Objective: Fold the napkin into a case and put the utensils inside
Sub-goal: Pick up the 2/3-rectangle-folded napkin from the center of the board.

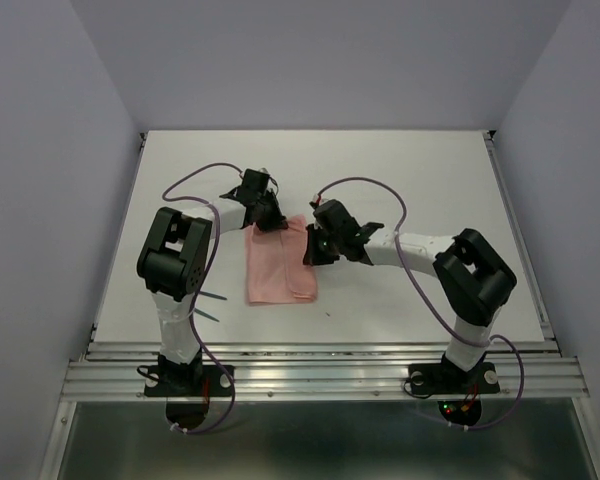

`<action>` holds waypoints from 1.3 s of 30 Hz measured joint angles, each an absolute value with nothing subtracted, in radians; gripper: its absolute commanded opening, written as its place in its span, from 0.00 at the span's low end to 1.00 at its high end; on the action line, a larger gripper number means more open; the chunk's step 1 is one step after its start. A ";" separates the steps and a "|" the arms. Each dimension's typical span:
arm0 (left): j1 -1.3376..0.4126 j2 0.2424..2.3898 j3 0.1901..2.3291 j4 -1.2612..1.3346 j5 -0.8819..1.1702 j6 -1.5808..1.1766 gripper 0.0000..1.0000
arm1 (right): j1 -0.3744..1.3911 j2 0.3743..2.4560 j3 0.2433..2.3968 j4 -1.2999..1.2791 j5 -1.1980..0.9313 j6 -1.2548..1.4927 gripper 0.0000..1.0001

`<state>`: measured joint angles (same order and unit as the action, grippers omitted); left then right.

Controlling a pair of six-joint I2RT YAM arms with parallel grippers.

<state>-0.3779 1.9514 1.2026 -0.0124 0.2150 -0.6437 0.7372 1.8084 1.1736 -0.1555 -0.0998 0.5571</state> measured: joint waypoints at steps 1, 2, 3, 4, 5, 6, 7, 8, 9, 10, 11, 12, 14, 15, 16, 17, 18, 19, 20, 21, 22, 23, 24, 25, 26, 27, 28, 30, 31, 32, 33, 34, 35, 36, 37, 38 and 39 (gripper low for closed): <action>-0.377 1.951 1.203 -0.012 0.217 -0.643 0.00 | 0.749 1.806 1.141 -0.148 -0.107 0.565 0.02; -0.377 1.951 1.203 -0.012 0.217 -0.643 0.00 | 0.762 1.806 1.113 -0.141 -0.116 0.572 0.02; -0.377 1.951 1.203 -0.013 0.217 -0.643 0.00 | 0.773 1.806 1.089 -0.142 -0.124 0.576 0.02; -0.377 1.952 1.203 -0.013 0.217 -0.643 0.00 | 0.783 1.806 1.066 -0.143 -0.130 0.580 0.02; -0.377 1.952 1.203 -0.013 0.217 -0.643 0.00 | 0.793 1.806 1.052 -0.143 -0.134 0.582 0.02; -0.377 1.953 1.205 -0.013 0.218 -0.643 0.00 | 0.802 1.806 1.042 -0.144 -0.139 0.584 0.02; -0.377 1.954 1.206 -0.012 0.218 -0.643 0.00 | 0.808 1.806 1.036 -0.143 -0.140 0.585 0.02; -0.377 1.955 1.207 -0.013 0.219 -0.643 0.00 | 0.813 1.806 1.034 -0.141 -0.142 0.589 0.02; -0.377 1.955 1.207 -0.012 0.220 -0.644 0.00 | 0.820 1.805 1.032 -0.138 -0.144 0.592 0.02; -0.377 1.955 1.207 -0.012 0.220 -0.644 0.00 | 0.825 1.805 1.032 -0.135 -0.146 0.593 0.02; -0.377 1.956 1.207 -0.012 0.220 -0.644 0.00 | 0.828 1.803 1.032 -0.132 -0.147 0.596 0.02; -0.377 1.956 1.208 -0.013 0.220 -0.644 0.00 | 0.831 1.798 1.031 -0.127 -0.148 0.599 0.01; -0.377 1.963 1.216 -0.012 0.221 -0.644 0.00 | 0.835 1.788 1.029 -0.123 -0.147 0.600 0.01; -0.377 1.966 1.221 -0.011 0.222 -0.644 0.00 | 0.837 1.778 1.024 -0.119 -0.146 0.602 0.01; -0.377 1.969 1.224 -0.011 0.222 -0.644 0.00 | 0.839 1.770 1.018 -0.117 -0.145 0.603 0.01; -0.377 1.971 1.225 -0.011 0.222 -0.644 0.00 | 0.841 1.753 1.009 -0.119 -0.143 0.603 0.01; -0.377 1.972 1.226 -0.010 0.223 -0.644 0.00 | 0.845 1.734 0.998 -0.118 -0.138 0.604 0.01; -0.377 1.974 1.227 -0.009 0.224 -0.644 0.00 | 0.847 1.718 0.990 -0.118 -0.134 0.606 0.01; -0.377 1.975 1.229 -0.007 0.226 -0.644 0.00 | 0.847 1.700 0.979 -0.118 -0.130 0.607 0.01; -0.377 1.976 1.229 -0.005 0.226 -0.644 0.00 | 0.852 1.678 0.966 -0.120 -0.123 0.608 0.01; -0.377 1.977 1.230 -0.003 0.228 -0.644 0.00 | 0.853 1.665 0.959 -0.121 -0.117 0.609 0.01; -0.377 1.978 1.231 -0.003 0.228 -0.644 0.00 | 0.854 1.658 0.954 -0.120 -0.113 0.610 0.01; -0.377 1.979 1.231 -0.002 0.228 -0.644 0.00 | 0.854 1.651 0.949 -0.120 -0.108 0.611 0.01; -0.377 1.979 1.231 0.000 0.229 -0.644 0.00 | 0.857 1.650 0.947 -0.120 -0.105 0.614 0.01; -0.377 1.980 1.231 0.001 0.229 -0.644 0.00 | 0.859 1.650 0.941 -0.117 -0.101 0.616 0.01; -0.377 1.980 1.231 0.001 0.229 -0.644 0.00 | 0.863 1.650 0.936 -0.115 -0.100 0.619 0.01; -0.377 1.980 1.231 0.002 0.229 -0.644 0.00 | 0.868 1.650 0.931 -0.118 -0.097 0.620 0.01; -0.377 1.980 1.231 0.003 0.229 -0.645 0.00 | 0.879 1.654 0.926 -0.118 -0.096 0.622 0.01; -0.377 1.980 1.231 0.003 0.229 -0.645 0.00 | 0.883 1.660 0.926 -0.115 -0.096 0.622 0.01; -0.377 1.980 1.231 0.003 0.229 -0.645 0.00 | 0.887 1.670 0.926 -0.109 -0.096 0.622 0.01; -0.377 1.980 1.231 0.003 0.229 -0.645 0.00 | 0.892 1.680 0.926 -0.103 -0.097 0.620 0.01; -0.377 1.980 1.231 0.003 0.229 -0.645 0.00 | 0.897 1.704 0.928 -0.094 -0.097 0.619 0.01; -0.377 1.980 1.231 0.003 0.229 -0.645 0.00 | 0.898 1.720 0.929 -0.088 -0.099 0.618 0.01; -0.377 1.980 1.231 0.004 0.229 -0.645 0.00 | 0.898 1.744 0.930 -0.074 -0.103 0.622 0.01; -0.377 1.980 1.231 0.004 0.229 -0.645 0.00 | 0.897 1.757 0.938 -0.060 -0.110 0.621 0.01; -0.377 1.980 1.231 0.004 0.229 -0.645 0.00 | 0.897 1.769 0.946 -0.049 -0.113 0.622 0.01; -0.377 1.980 1.231 0.004 0.229 -0.645 0.00 | 0.898 1.780 0.953 -0.038 -0.118 0.622 0.01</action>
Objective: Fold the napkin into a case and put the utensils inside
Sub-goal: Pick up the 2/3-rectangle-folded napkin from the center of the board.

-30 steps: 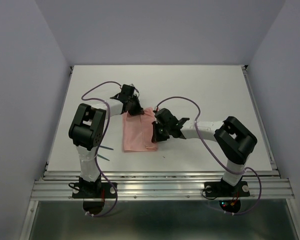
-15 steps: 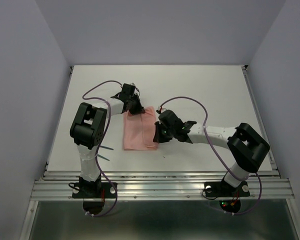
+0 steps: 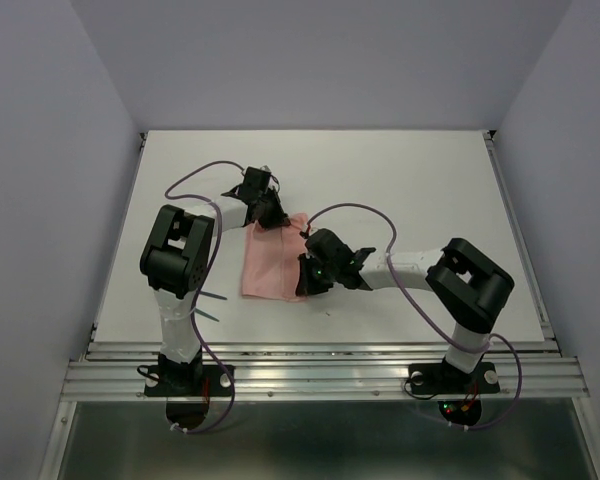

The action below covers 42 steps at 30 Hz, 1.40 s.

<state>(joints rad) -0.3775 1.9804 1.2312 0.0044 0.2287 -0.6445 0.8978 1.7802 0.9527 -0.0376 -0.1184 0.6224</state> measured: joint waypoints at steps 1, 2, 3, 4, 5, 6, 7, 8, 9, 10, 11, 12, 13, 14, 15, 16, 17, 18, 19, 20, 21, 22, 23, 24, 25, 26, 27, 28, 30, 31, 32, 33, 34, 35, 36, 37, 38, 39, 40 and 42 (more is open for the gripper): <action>-0.377 1.980 1.231 0.005 0.229 -0.645 0.00 | 0.898 1.788 0.956 -0.028 -0.123 0.622 0.01; -0.377 1.980 1.231 0.005 0.229 -0.645 0.00 | 0.898 1.791 0.957 -0.022 -0.127 0.623 0.01; -0.377 1.980 1.231 0.006 0.229 -0.645 0.00 | 0.898 1.792 0.957 -0.019 -0.128 0.623 0.01; -0.377 1.980 1.231 0.006 0.230 -0.644 0.00 | 0.898 1.792 0.957 -0.018 -0.128 0.624 0.01; -0.377 1.980 1.231 0.006 0.231 -0.644 0.02 | 0.898 1.792 0.957 -0.018 -0.128 0.625 0.01; -0.378 1.980 1.231 0.006 0.232 -0.643 0.03 | 0.898 1.792 0.957 -0.018 -0.127 0.626 0.01; -0.378 1.979 1.231 0.004 0.232 -0.642 0.06 | 0.898 1.793 0.957 -0.018 -0.127 0.627 0.01; -0.379 1.977 1.234 -0.003 0.232 -0.638 0.07 | 0.898 1.793 0.957 -0.018 -0.125 0.630 0.01; -0.381 1.975 1.238 -0.013 0.232 -0.635 0.08 | 0.898 1.793 0.957 -0.018 -0.123 0.633 0.01; -0.384 1.973 1.248 -0.034 0.229 -0.628 0.11 | 0.898 1.793 0.957 -0.018 -0.122 0.637 0.01; -0.387 1.969 1.261 -0.056 0.226 -0.620 0.12 | 0.898 1.793 0.957 -0.018 -0.121 0.640 0.01; -0.390 1.963 1.270 -0.068 0.222 -0.612 0.13 | 0.898 1.793 0.957 -0.019 -0.120 0.642 0.01; -0.395 1.955 1.282 -0.090 0.216 -0.604 0.13 | 0.898 1.793 0.957 -0.019 -0.119 0.645 0.01; -0.402 1.938 1.303 -0.118 0.206 -0.595 0.15 | 0.898 1.793 0.957 -0.019 -0.116 0.647 0.01; -0.407 1.923 1.320 -0.136 0.199 -0.586 0.16 | 0.898 1.793 0.957 -0.019 -0.115 0.649 0.01; -0.411 1.906 1.338 -0.154 0.188 -0.576 0.18 | 0.898 1.793 0.957 -0.019 -0.113 0.650 0.01; -0.412 1.895 1.346 -0.162 0.181 -0.569 0.19 | 0.898 1.793 0.957 -0.019 -0.112 0.650 0.01; -0.416 1.869 1.364 -0.176 0.170 -0.558 0.20 | 0.898 1.793 0.957 -0.019 -0.112 0.651 0.01; -0.419 1.846 1.375 -0.187 0.156 -0.550 0.21 | 0.898 1.793 0.957 -0.019 -0.112 0.651 0.01; -0.421 1.821 1.383 -0.197 0.144 -0.541 0.23 | 0.898 1.793 0.957 -0.019 -0.112 0.651 0.01; -0.421 1.797 1.389 -0.208 0.131 -0.530 0.26 | 0.898 1.793 0.957 -0.019 -0.111 0.651 0.01; -0.419 1.776 1.390 -0.215 0.120 -0.524 0.26 | 0.898 1.793 0.957 -0.019 -0.111 0.651 0.01; -0.417 1.760 1.390 -0.224 0.111 -0.520 0.31 | 0.898 1.792 0.957 -0.019 -0.111 0.651 0.01; -0.413 1.746 1.388 -0.235 0.101 -0.512 0.43 | 0.898 1.792 0.957 -0.019 -0.109 0.651 0.01; -0.405 1.731 1.383 -0.244 0.092 -0.508 0.49 | 0.898 1.792 0.957 -0.020 -0.108 0.651 0.01; -0.400 1.724 1.380 -0.250 0.086 -0.506 0.55 | 0.899 1.791 0.957 -0.020 -0.105 0.651 0.01; -0.390 1.709 1.353 -0.244 0.076 -0.502 0.61 | 0.899 1.787 0.957 -0.026 -0.096 0.650 0.01; -0.387 1.703 1.341 -0.245 0.072 -0.502 0.66 | 0.900 1.783 0.957 -0.033 -0.085 0.648 0.01; -0.363 1.670 1.268 -0.258 0.052 -0.503 0.70 | 0.900 1.771 0.957 -0.055 -0.058 0.644 0.05; -0.357 1.662 1.240 -0.265 0.042 -0.505 0.70 | 0.900 1.762 0.957 -0.069 -0.039 0.641 0.06; -0.348 1.650 1.202 -0.269 0.033 -0.505 0.70 | 0.900 1.756 0.959 -0.081 -0.027 0.638 0.07; -0.337 1.639 1.158 -0.279 0.022 -0.506 0.70 | 0.900 1.749 0.964 -0.094 -0.010 0.632 0.07; -0.332 1.637 1.142 -0.283 0.017 -0.507 0.70 | 0.900 1.743 0.976 -0.111 0.008 0.623 0.07; -0.325 1.633 1.113 -0.293 0.012 -0.510 0.70 | 0.897 1.736 0.990 -0.123 0.022 0.614 0.07; -0.323 1.628 1.091 -0.294 0.007 -0.513 0.69 | 0.887 1.729 1.010 -0.130 0.029 0.602 0.07; -0.321 1.623 1.069 -0.297 0.003 -0.517 0.68 | 0.883 1.726 1.022 -0.132 0.031 0.596 0.08; -0.320 1.615 1.044 -0.298 -0.001 -0.522 0.67 | 0.873 1.721 1.049 -0.136 0.038 0.583 0.08; -0.320 1.608 1.025 -0.300 -0.005 -0.527 0.66 | 0.864 1.720 1.063 -0.135 0.041 0.575 0.08; -0.319 1.602 1.010 -0.300 -0.010 -0.534 0.66 | 0.845 1.720 1.090 -0.136 0.045 0.564 0.08; -0.318 1.596 0.993 -0.298 -0.019 -0.541 0.65 | 0.794 1.722 1.149 -0.140 0.051 0.543 0.08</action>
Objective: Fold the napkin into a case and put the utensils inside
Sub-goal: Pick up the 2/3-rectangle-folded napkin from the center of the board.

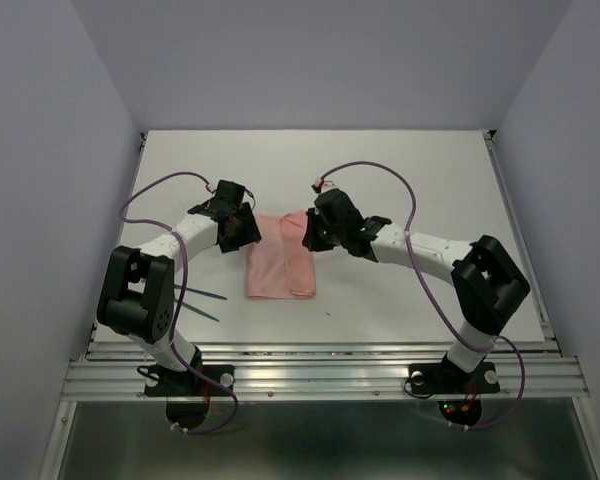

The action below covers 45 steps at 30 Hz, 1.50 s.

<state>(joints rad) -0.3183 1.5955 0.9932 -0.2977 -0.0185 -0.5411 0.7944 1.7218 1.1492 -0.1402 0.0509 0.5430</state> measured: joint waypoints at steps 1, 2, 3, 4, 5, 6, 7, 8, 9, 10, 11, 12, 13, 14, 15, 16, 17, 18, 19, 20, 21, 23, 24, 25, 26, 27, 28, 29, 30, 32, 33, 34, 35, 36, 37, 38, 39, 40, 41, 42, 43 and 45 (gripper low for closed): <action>-0.318 1.594 0.987 -0.299 -0.024 -0.545 0.64 | 0.769 1.726 1.177 -0.143 0.052 0.538 0.08; -0.317 1.594 0.981 -0.293 -0.031 -0.549 0.64 | 0.748 1.737 1.209 -0.150 0.053 0.532 0.08; -0.315 1.594 0.975 -0.288 -0.035 -0.553 0.64 | 0.721 1.763 1.259 -0.152 0.054 0.522 0.08; -0.312 1.595 0.972 -0.287 -0.036 -0.556 0.64 | 0.700 1.794 1.309 -0.150 0.056 0.513 0.08; -0.312 1.595 0.970 -0.284 -0.036 -0.558 0.64 | 0.679 1.832 1.358 -0.150 0.058 0.506 0.08; -0.312 1.596 0.966 -0.276 -0.036 -0.559 0.64 | 0.667 1.860 1.395 -0.154 0.060 0.499 0.08; -0.311 1.597 0.963 -0.270 -0.035 -0.560 0.64 | 0.657 1.896 1.433 -0.157 0.067 0.492 0.08; -0.310 1.601 0.957 -0.263 -0.035 -0.562 0.63 | 0.649 1.930 1.464 -0.157 0.070 0.488 0.08; -0.310 1.605 0.954 -0.259 -0.035 -0.562 0.63 | 0.644 1.964 1.494 -0.165 0.072 0.483 0.08; -0.309 1.610 0.951 -0.255 -0.035 -0.563 0.62 | 0.641 1.998 1.518 -0.176 0.073 0.477 0.08; -0.309 1.617 0.947 -0.251 -0.035 -0.563 0.60 | 0.641 2.026 1.539 -0.186 0.075 0.474 0.08; -0.308 1.621 0.945 -0.250 -0.036 -0.564 0.60 | 0.642 2.059 1.554 -0.197 0.075 0.469 0.08; -0.307 1.632 0.942 -0.249 -0.036 -0.566 0.59 | 0.642 2.082 1.568 -0.211 0.071 0.466 0.07; -0.307 1.639 0.942 -0.249 -0.037 -0.566 0.59 | 0.643 2.096 1.575 -0.216 0.072 0.464 0.08; -0.306 1.651 0.942 -0.246 -0.038 -0.567 0.58 | 0.643 2.114 1.580 -0.225 0.069 0.462 0.07; -0.306 1.657 0.942 -0.244 -0.039 -0.567 0.58 | 0.643 2.122 1.581 -0.232 0.067 0.460 0.07; -0.306 1.658 0.943 -0.234 -0.040 -0.569 0.57 | 0.643 2.131 1.582 -0.240 0.066 0.459 0.07; -0.306 1.661 0.942 -0.228 -0.042 -0.570 0.56 | 0.643 2.135 1.583 -0.247 0.064 0.456 0.07; -0.306 1.663 0.943 -0.221 -0.043 -0.570 0.54 | 0.643 2.138 1.583 -0.251 0.063 0.455 0.07; -0.306 1.664 0.943 -0.218 -0.043 -0.571 0.52 | 0.643 2.140 1.585 -0.254 0.062 0.451 0.07; -0.306 1.667 0.943 -0.211 -0.042 -0.573 0.50 | 0.643 2.144 1.592 -0.257 0.060 0.448 0.08; -0.306 1.673 0.944 -0.198 -0.041 -0.574 0.43 | 0.643 2.156 1.610 -0.256 0.057 0.444 0.07; -0.306 1.674 0.944 -0.194 -0.040 -0.575 0.40 | 0.643 2.163 1.616 -0.255 0.055 0.443 0.08; -0.306 1.678 0.945 -0.189 -0.038 -0.580 0.37 | 0.643 2.170 1.623 -0.255 0.053 0.441 0.08; -0.306 1.682 0.945 -0.183 -0.037 -0.580 0.30 | 0.643 2.175 1.625 -0.255 0.052 0.441 0.08; -0.305 1.683 0.946 -0.175 -0.035 -0.582 0.26 | 0.643 2.180 1.625 -0.255 0.052 0.441 0.08; -0.305 1.687 0.947 -0.168 -0.033 -0.583 0.23 | 0.643 2.183 1.626 -0.255 0.052 0.441 0.08; -0.305 1.689 0.947 -0.167 -0.032 -0.585 0.17 | 0.643 2.192 1.626 -0.255 0.052 0.441 0.07; -0.306 1.693 0.947 -0.167 -0.032 -0.586 0.12 | 0.643 2.197 1.626 -0.255 0.053 0.441 0.07; -0.305 1.698 0.953 -0.168 -0.030 -0.588 0.04 | 0.643 2.212 1.647 -0.262 0.054 0.445 0.08; -0.305 1.699 0.956 -0.170 -0.028 -0.589 0.01 | 0.643 2.218 1.659 -0.265 0.057 0.445 0.08; -0.305 1.701 0.961 -0.175 -0.027 -0.589 0.00 | 0.643 2.223 1.664 -0.266 0.057 0.445 0.08; -0.305 1.703 0.966 -0.180 -0.025 -0.588 0.00 | 0.643 2.226 1.665 -0.266 0.059 0.448 0.07; -0.305 1.704 0.970 -0.184 -0.022 -0.587 0.03 | 0.643 2.226 1.666 -0.268 0.060 0.449 0.07; -0.305 1.704 0.970 -0.186 -0.020 -0.587 0.09 | 0.643 2.226 1.666 -0.268 0.060 0.450 0.08; -0.305 1.704 0.971 -0.192 -0.019 -0.588 0.23 | 0.643 2.226 1.666 -0.269 0.060 0.449 0.07; -0.305 1.703 0.971 -0.195 -0.020 -0.588 0.29 | 0.643 2.226 1.666 -0.269 0.060 0.449 0.07; -0.305 1.700 0.974 -0.205 -0.027 -0.592 0.40 | 0.643 2.226 1.666 -0.269 0.060 0.449 0.08; -0.305 1.697 0.975 -0.212 -0.030 -0.593 0.43 | 0.643 2.226 1.666 -0.269 0.060 0.449 0.08; -0.305 1.692 0.981 -0.226 -0.036 -0.595 0.48 | 0.643 2.226 1.666 -0.269 0.060 0.449 0.07; -0.305 1.689 0.990 -0.238 -0.041 -0.593 0.49 | 0.643 2.226 1.666 -0.269 0.060 0.449 0.07; -0.305 1.689 1.028 -0.263 -0.054 -0.591 0.50 | 0.643 2.226 1.666 -0.269 0.060 0.448 0.08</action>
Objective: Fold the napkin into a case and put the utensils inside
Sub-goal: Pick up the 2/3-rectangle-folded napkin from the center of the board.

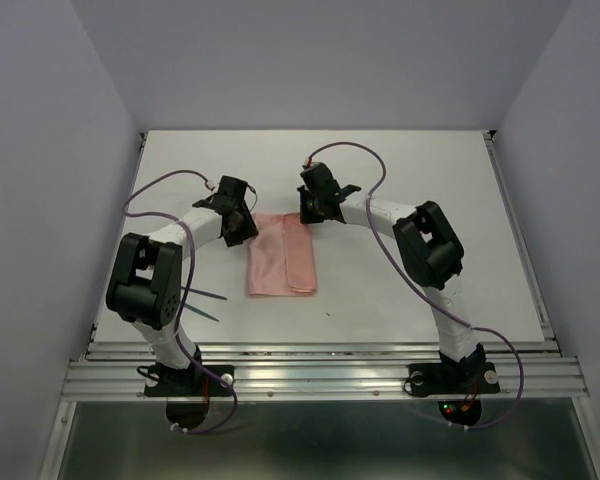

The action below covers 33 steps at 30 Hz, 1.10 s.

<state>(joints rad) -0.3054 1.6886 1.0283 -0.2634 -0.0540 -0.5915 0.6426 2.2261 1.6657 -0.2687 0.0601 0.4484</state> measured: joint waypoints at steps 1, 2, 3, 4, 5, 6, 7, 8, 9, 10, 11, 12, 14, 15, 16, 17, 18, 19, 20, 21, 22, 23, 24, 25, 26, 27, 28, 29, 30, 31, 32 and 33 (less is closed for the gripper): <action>-0.305 1.689 1.048 -0.268 -0.059 -0.591 0.50 | 0.643 2.226 1.666 -0.269 0.060 0.448 0.08; -0.305 1.689 1.075 -0.272 -0.064 -0.591 0.50 | 0.643 2.226 1.666 -0.269 0.060 0.448 0.07; -0.305 1.689 1.096 -0.271 -0.068 -0.590 0.50 | 0.643 2.226 1.666 -0.269 0.060 0.448 0.07; -0.305 1.690 1.114 -0.273 -0.074 -0.590 0.49 | 0.643 2.226 1.666 -0.269 0.060 0.448 0.07; -0.305 1.695 1.136 -0.277 -0.082 -0.588 0.48 | 0.643 2.226 1.666 -0.269 0.059 0.448 0.07; -0.305 1.701 1.151 -0.278 -0.085 -0.587 0.48 | 0.643 2.226 1.666 -0.269 0.059 0.448 0.07; -0.305 1.714 1.172 -0.277 -0.091 -0.584 0.47 | 0.643 2.226 1.665 -0.269 0.059 0.448 0.08; -0.305 1.730 1.189 -0.273 -0.093 -0.581 0.47 | 0.643 2.226 1.665 -0.269 0.058 0.448 0.08; -0.305 1.750 1.202 -0.273 -0.095 -0.578 0.47 | 0.643 2.226 1.665 -0.269 0.057 0.448 0.08; -0.305 1.761 1.206 -0.273 -0.095 -0.577 0.47 | 0.643 2.226 1.665 -0.269 0.057 0.448 0.08; -0.305 1.776 1.211 -0.274 -0.095 -0.575 0.46 | 0.643 2.226 1.665 -0.269 0.057 0.448 0.08; -0.305 1.794 1.212 -0.274 -0.095 -0.573 0.45 | 0.643 2.226 1.665 -0.269 0.057 0.448 0.08; -0.305 1.826 1.213 -0.277 -0.094 -0.572 0.43 | 0.643 2.225 1.665 -0.269 0.057 0.448 0.08; -0.305 1.846 1.213 -0.281 -0.094 -0.572 0.42 | 0.643 2.225 1.665 -0.269 0.057 0.448 0.08; -0.305 1.857 1.213 -0.283 -0.094 -0.572 0.41 | 0.643 2.225 1.663 -0.268 0.057 0.448 0.08; -0.305 1.868 1.213 -0.283 -0.096 -0.573 0.40 | 0.643 2.224 1.661 -0.267 0.056 0.448 0.08; -0.305 1.877 1.213 -0.282 -0.098 -0.573 0.40 | 0.643 2.222 1.658 -0.267 0.056 0.448 0.08; -0.305 1.879 1.215 -0.282 -0.101 -0.573 0.39 | 0.643 2.220 1.656 -0.267 0.056 0.448 0.08; -0.305 1.879 1.216 -0.281 -0.106 -0.573 0.39 | 0.643 2.220 1.655 -0.268 0.056 0.448 0.08; -0.305 1.881 1.216 -0.281 -0.110 -0.574 0.38 | 0.643 2.219 1.655 -0.267 0.056 0.448 0.08; -0.305 1.884 1.217 -0.280 -0.115 -0.574 0.37 | 0.643 2.219 1.654 -0.267 0.056 0.448 0.08; -0.305 1.885 1.217 -0.278 -0.119 -0.574 0.34 | 0.643 2.219 1.654 -0.267 0.056 0.448 0.08; -0.305 1.886 1.217 -0.277 -0.122 -0.575 0.32 | 0.643 2.219 1.654 -0.267 0.056 0.448 0.08; -0.305 1.887 1.217 -0.276 -0.125 -0.576 0.29 | 0.643 2.219 1.654 -0.268 0.056 0.448 0.08; -0.305 1.888 1.218 -0.273 -0.128 -0.577 0.22 | 0.643 2.219 1.654 -0.267 0.056 0.448 0.08; -0.305 1.889 1.218 -0.271 -0.130 -0.577 0.18 | 0.643 2.219 1.654 -0.267 0.056 0.448 0.08; -0.305 1.890 1.218 -0.267 -0.131 -0.579 0.12 | 0.643 2.219 1.654 -0.268 0.056 0.448 0.08; -0.305 1.892 1.218 -0.265 -0.129 -0.580 0.05 | 0.643 2.219 1.654 -0.267 0.054 0.448 0.08; -0.305 1.893 1.218 -0.258 -0.127 -0.583 0.00 | 0.643 2.219 1.654 -0.267 0.053 0.448 0.08; -0.305 1.894 1.218 -0.255 -0.125 -0.584 0.00 | 0.643 2.219 1.654 -0.268 0.053 0.448 0.08; -0.305 1.894 1.218 -0.252 -0.123 -0.584 0.00 | 0.643 2.219 1.654 -0.268 0.053 0.448 0.07; -0.305 1.894 1.218 -0.251 -0.121 -0.584 0.00 | 0.643 2.219 1.654 -0.268 0.053 0.449 0.07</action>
<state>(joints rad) -0.3054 1.8938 1.2179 -0.2512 -0.1215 -0.5842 0.6426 2.2192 1.6543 -0.2676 0.0528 0.4488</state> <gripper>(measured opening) 0.020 0.076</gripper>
